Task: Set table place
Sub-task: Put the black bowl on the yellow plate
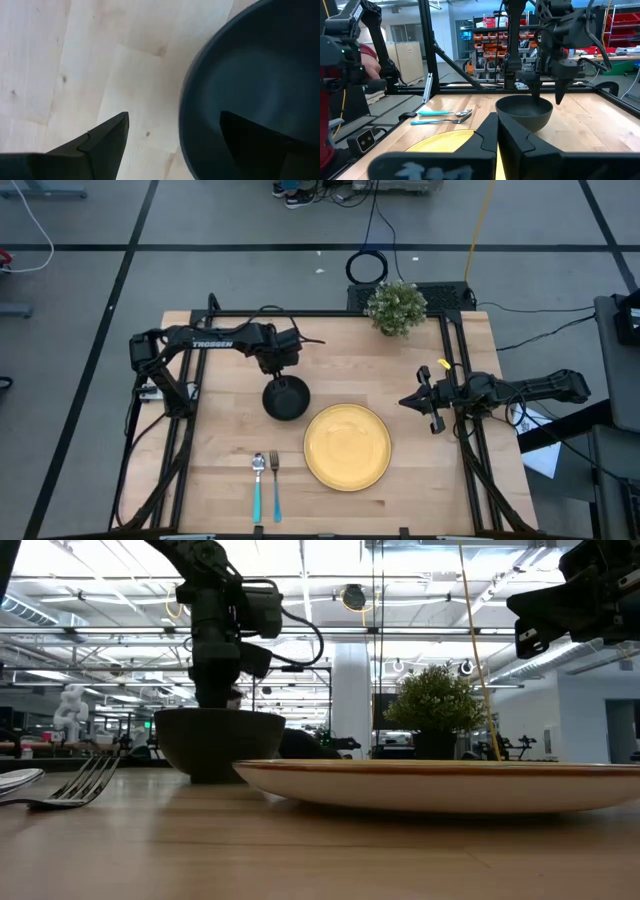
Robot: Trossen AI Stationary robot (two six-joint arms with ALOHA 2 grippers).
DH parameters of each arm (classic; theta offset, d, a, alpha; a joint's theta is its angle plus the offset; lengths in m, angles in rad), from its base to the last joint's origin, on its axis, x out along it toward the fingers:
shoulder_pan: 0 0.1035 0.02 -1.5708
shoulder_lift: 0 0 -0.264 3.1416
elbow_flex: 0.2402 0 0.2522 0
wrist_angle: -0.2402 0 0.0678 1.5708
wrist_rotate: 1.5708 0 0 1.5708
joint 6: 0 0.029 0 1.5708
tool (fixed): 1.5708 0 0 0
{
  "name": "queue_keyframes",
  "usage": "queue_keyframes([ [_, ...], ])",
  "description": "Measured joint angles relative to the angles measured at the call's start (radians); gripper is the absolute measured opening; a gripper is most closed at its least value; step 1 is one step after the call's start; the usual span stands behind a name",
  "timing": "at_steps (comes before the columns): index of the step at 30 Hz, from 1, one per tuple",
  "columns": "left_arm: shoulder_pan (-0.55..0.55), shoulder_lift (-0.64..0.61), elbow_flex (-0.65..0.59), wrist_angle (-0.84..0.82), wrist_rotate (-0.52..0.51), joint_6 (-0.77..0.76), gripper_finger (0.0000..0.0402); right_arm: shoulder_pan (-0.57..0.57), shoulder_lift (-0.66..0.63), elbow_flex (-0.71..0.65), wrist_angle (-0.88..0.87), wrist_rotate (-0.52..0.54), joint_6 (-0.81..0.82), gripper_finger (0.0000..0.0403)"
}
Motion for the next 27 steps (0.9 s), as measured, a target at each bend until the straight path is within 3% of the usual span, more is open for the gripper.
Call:
queue_keyframes([
  [27,0.002,-0.002,-0.077,0.105,-0.001,-0.008,0.0314,0.000,0.000,0.000,0.000,0.000,0.000,0.0000],
])
